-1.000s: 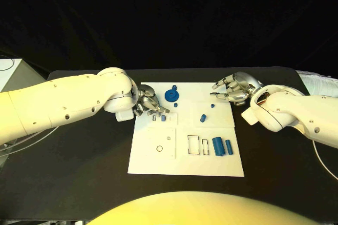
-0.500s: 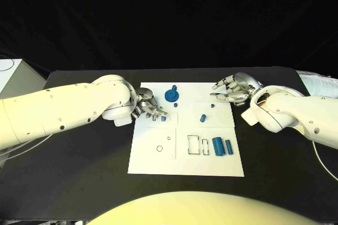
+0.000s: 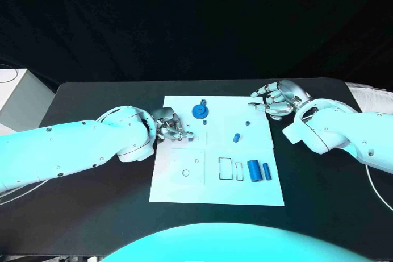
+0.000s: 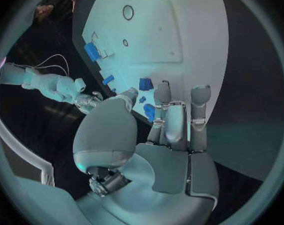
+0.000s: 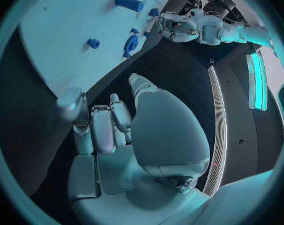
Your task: Assemble the parts on the task board
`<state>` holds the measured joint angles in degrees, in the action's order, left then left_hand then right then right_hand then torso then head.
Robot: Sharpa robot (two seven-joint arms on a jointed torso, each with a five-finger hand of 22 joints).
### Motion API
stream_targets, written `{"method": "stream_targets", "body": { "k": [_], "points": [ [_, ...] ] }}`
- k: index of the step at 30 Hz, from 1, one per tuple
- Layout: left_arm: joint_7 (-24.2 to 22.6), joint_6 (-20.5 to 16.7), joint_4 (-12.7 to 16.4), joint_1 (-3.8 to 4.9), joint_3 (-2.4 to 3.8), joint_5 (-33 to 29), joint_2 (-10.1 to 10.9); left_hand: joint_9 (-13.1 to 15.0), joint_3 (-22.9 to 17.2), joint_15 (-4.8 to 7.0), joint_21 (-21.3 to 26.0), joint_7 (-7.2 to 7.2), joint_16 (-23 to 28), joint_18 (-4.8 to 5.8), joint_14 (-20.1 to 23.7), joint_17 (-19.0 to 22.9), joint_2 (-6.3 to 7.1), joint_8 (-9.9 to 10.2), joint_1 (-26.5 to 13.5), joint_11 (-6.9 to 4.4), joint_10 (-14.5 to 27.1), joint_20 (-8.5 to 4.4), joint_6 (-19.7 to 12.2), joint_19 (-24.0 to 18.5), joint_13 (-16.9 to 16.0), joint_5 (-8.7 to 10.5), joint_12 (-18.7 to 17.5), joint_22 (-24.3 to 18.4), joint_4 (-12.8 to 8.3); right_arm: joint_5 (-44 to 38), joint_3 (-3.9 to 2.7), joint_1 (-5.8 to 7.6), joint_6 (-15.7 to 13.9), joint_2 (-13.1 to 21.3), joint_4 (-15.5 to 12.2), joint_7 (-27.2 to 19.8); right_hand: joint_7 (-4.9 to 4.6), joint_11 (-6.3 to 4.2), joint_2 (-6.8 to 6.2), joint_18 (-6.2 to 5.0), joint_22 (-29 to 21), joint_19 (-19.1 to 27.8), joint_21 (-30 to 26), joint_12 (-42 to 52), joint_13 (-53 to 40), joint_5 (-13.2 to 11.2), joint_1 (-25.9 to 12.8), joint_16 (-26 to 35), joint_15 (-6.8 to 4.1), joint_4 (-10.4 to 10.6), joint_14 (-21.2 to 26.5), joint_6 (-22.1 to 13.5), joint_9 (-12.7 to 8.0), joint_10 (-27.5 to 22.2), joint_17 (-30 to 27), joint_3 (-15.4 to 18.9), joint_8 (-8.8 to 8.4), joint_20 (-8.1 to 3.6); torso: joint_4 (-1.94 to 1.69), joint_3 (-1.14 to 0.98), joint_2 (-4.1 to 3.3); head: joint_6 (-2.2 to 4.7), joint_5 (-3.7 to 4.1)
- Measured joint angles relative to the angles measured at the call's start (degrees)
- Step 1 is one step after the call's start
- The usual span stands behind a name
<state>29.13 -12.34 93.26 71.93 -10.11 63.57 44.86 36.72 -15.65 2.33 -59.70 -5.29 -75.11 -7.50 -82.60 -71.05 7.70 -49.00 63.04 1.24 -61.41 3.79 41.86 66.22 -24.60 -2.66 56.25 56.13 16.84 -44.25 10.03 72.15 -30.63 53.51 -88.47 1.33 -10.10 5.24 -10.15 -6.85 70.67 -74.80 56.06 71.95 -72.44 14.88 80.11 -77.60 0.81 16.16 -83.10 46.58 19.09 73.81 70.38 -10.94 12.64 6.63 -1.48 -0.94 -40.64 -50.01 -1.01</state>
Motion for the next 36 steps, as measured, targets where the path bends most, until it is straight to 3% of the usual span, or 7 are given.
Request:
{"method": "stream_targets", "body": {
  "k": [2,5,8,11,22,25,36],
  "points": [
    [-0.1,-1.7,0.6,-0.63,-0.07,0.5,0.3,0.0,-0.1,-0.20,0.3,-0.21,0.3,0.00,0.2,0.4,0.00,-0.2,0.0,0.30,0.3,0.00,-1.0,0.0,0.1,0.00,0.0,-0.4,0.1,0.3,0.00,0.00,-0.9,0.0,0.0,-0.6,-0.23,0.12,-0.35,-0.76,-4.8,3.8,-8.7,-4.9,4.4,0.0,0.8,4.9,0.06,-0.3,2.5,-0.6,0.0,-4.3,-5.7,-0.3,0.40,0.10,-0.01,0.01,0.00,0.00,-0.01],
    [-0.2,-3.5,1.3,-1.11,-0.07,1.0,0.5,-0.1,-0.3,-0.20,0.7,-0.49,0.1,0.00,0.2,0.0,0.13,-0.2,0.1,0.31,0.7,0.20,-1.6,-0.2,0.1,0.00,0.0,-0.9,0.0,0.9,0.00,0.00,-2.2,0.0,0.1,-1.6,-0.39,0.95,-0.64,-2.96,-11.8,9.0,-20.6,-12.8,12.2,0.0,1.4,12.5,0.30,-0.1,7.0,-1.2,0.0,-10.6,-14.3,-1.0,0.92,0.38,-0.01,0.04,-0.02,0.06,-0.01],
    [-0.2,-4.4,2.0,-1.38,-0.06,1.3,0.6,-0.3,-0.3,-0.20,1.0,-0.61,0.1,0.00,0.2,0.0,0.58,-0.2,0.1,0.41,0.8,0.20,-1.8,-0.2,0.2,0.00,0.0,-1.0,0.0,1.6,0.00,0.00,-3.4,0.1,0.2,-2.6,-0.41,1.79,-0.71,-2.96,-15.0,11.3,-25.8,-20.0,19.4,0.0,1.8,20.0,0.61,-0.1,11.7,-1.4,0.0,-16.5,-22.0,-1.4,1.56,0.67,0.01,0.07,-0.05,0.09,-0.04],
    [-0.3,-4.8,2.4,-1.53,-0.06,1.3,0.6,-0.3,-0.3,-0.20,1.0,-0.63,0.1,0.01,0.2,0.0,0.58,-0.2,0.1,0.41,0.8,0.20,-1.8,-0.2,0.2,0.00,0.0,-1.0,0.0,2.2,0.00,0.00,-4.3,0.1,0.2,-3.5,-0.96,1.91,-1.02,-2.97,-17.9,12.7,-29.7,-23.3,23.8,0.2,2.1,26.4,1.08,0.1,15.6,-2.0,0.1,-19.2,-27.4,-2.1,2.48,1.31,0.03,0.11,-0.08,0.10,-0.07],
    [-0.3,-4.8,2.7,-2.19,-0.09,1.1,0.1,-0.4,-0.4,-0.20,1.0,-0.60,0.1,0.01,0.2,0.0,0.79,-1.3,-0.2,0.40,0.8,0.23,-1.8,-0.2,0.2,0.00,0.0,-0.7,0.0,3.7,0.00,0.00,-6.0,-0.1,0.4,-5.3,-1.04,1.79,-1.62,-2.95,-27.5,14.9,-39.9,-30.2,37.0,0.2,2.1,39.4,2.55,0.1,18.9,-4.1,0.6,-22.1,-32.8,-4.3,5.80,2.72,0.07,0.12,-0.12,0.18,-0.07],
    [-0.3,-4.8,2.4,-2.23,-0.09,1.1,-0.1,-0.7,-2.3,-0.20,1.0,-0.42,0.1,0.01,0.2,0.0,-0.14,-1.7,0.8,0.17,1.1,0.53,-1.6,0.1,0.3,0.00,0.5,-0.7,0.0,4.0,0.00,0.00,-6.1,-0.1,0.4,-5.6,-1.04,1.96,-1.62,-2.94,-29.4,16.0,-41.9,-31.8,40.1,0.2,2.1,42.5,2.87,0.0,20.0,-4.1,0.6,-22.3,-33.9,-5.0,6.67,3.20,0.07,0.14,-0.13,0.20,-0.07],
    [-0.2,-4.8,1.2,-2.27,-0.09,1.3,-1.0,-1.1,-3.9,-0.20,1.0,-0.42,0.1,0.01,0.2,0.1,-0.44,-2.0,1.1,0.10,1.1,0.32,-1.6,0.3,0.4,0.00,0.5,-0.7,-0.1,4.8,0.00,0.00,-6.1,-0.3,0.4,-6.3,-1.02,2.40,-2.23,-2.94,-33.0,16.2,-44.5,-34.4,46.4,0.7,2.1,47.9,3.07,-0.4,20.2,-4.5,0.4,-21.9,-35.8,-7.0,7.77,3.40,0.04,0.10,-0.13,0.24,0.15]
  ]
}}
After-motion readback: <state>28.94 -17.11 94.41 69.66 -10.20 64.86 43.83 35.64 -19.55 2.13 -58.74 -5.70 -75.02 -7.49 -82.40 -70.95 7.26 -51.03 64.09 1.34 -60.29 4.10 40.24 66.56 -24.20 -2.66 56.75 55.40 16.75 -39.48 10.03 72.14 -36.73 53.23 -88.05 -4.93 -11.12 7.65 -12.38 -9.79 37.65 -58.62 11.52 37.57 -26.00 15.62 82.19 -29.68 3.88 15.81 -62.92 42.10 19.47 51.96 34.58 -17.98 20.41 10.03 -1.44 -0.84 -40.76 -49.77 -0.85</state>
